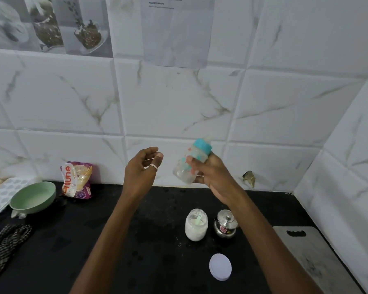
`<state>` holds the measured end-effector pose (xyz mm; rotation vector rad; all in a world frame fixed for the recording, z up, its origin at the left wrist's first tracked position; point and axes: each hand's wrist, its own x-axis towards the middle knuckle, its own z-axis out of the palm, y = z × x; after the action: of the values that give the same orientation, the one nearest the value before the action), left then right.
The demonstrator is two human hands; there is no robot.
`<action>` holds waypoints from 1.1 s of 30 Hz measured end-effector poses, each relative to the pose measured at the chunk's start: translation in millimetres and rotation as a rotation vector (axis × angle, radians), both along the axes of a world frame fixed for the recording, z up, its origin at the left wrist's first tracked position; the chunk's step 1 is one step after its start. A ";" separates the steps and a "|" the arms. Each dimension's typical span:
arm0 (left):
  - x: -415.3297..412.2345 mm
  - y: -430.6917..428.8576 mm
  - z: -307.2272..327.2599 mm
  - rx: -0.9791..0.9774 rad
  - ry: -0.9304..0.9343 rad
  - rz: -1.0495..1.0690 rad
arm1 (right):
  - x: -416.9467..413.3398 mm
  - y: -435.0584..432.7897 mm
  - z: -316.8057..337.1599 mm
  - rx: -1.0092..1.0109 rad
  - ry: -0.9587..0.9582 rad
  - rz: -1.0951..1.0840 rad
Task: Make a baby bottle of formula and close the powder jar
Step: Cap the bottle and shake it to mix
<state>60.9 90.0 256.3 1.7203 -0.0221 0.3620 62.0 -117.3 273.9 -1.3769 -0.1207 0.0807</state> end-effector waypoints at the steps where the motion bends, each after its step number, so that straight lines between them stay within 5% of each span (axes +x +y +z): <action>1: 0.2 -0.3 0.5 -0.004 0.001 -0.001 | 0.3 -1.3 0.6 0.012 -0.009 0.002; 5: -1.4 0.0 -0.4 -0.009 -0.004 -0.001 | 4.5 -0.2 7.8 0.403 -0.005 -0.219; 9: -1.1 0.2 0.7 -0.003 0.001 0.003 | -4.2 8.6 -7.2 -0.028 0.023 -0.004; 13: -3.8 1.0 0.4 -0.005 -0.003 0.003 | 0.1 5.0 0.3 0.448 0.037 -0.211; 18: -3.9 2.3 2.2 -0.010 0.003 0.009 | -5.1 5.0 -6.0 0.079 0.031 -0.034; 22: -5.7 0.6 1.1 -0.015 0.001 0.001 | -1.4 0.8 5.3 0.446 0.033 -0.213; 26: -5.4 -1.5 2.1 -0.012 0.004 0.004 | -8.0 4.1 -2.9 0.078 0.029 -0.012; 30: -5.9 -1.5 1.1 -0.015 0.001 -0.001 | -1.9 -1.4 10.8 0.415 0.019 -0.191; 33: -5.6 0.3 1.3 -0.008 0.006 0.005 | -2.3 1.4 5.8 0.222 0.021 -0.143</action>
<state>55.3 90.3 257.6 1.7138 -0.0119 0.3607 59.7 -115.9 279.6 -1.1594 -0.0126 -0.0367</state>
